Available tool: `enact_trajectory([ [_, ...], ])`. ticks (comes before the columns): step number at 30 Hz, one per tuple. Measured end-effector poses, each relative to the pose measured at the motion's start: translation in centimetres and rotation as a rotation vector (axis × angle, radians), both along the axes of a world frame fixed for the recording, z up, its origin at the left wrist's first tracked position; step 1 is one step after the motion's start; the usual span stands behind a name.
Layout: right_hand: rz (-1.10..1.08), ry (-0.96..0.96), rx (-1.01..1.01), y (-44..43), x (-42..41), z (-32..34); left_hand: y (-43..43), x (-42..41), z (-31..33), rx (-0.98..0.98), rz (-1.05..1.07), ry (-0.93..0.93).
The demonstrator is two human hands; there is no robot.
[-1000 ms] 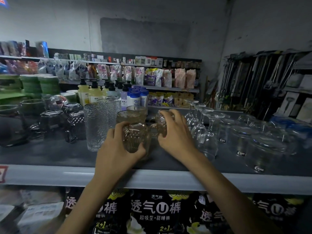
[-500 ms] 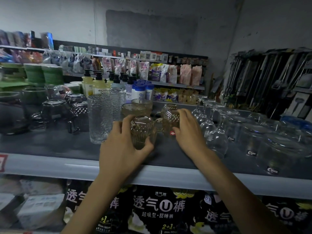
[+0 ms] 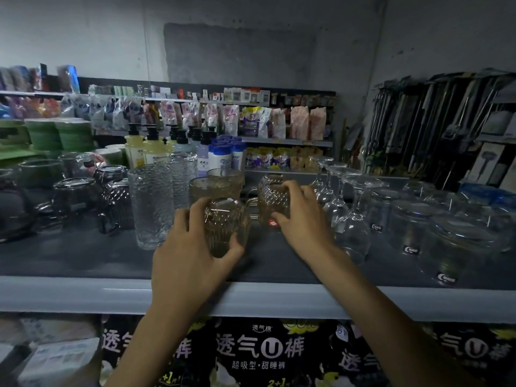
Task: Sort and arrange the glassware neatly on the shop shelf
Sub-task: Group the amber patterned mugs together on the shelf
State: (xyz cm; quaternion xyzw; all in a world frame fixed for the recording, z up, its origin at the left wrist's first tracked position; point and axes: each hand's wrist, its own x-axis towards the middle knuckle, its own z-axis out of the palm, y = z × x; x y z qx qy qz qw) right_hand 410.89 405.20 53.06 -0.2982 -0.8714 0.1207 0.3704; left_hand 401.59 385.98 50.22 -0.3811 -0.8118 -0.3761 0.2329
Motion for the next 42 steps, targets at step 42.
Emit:
enact_trajectory([
  [42,0.042,0.033,-0.079,0.16,0.30,-0.47,-0.18,0.43,0.33,-0.015,0.026,-0.023],
])
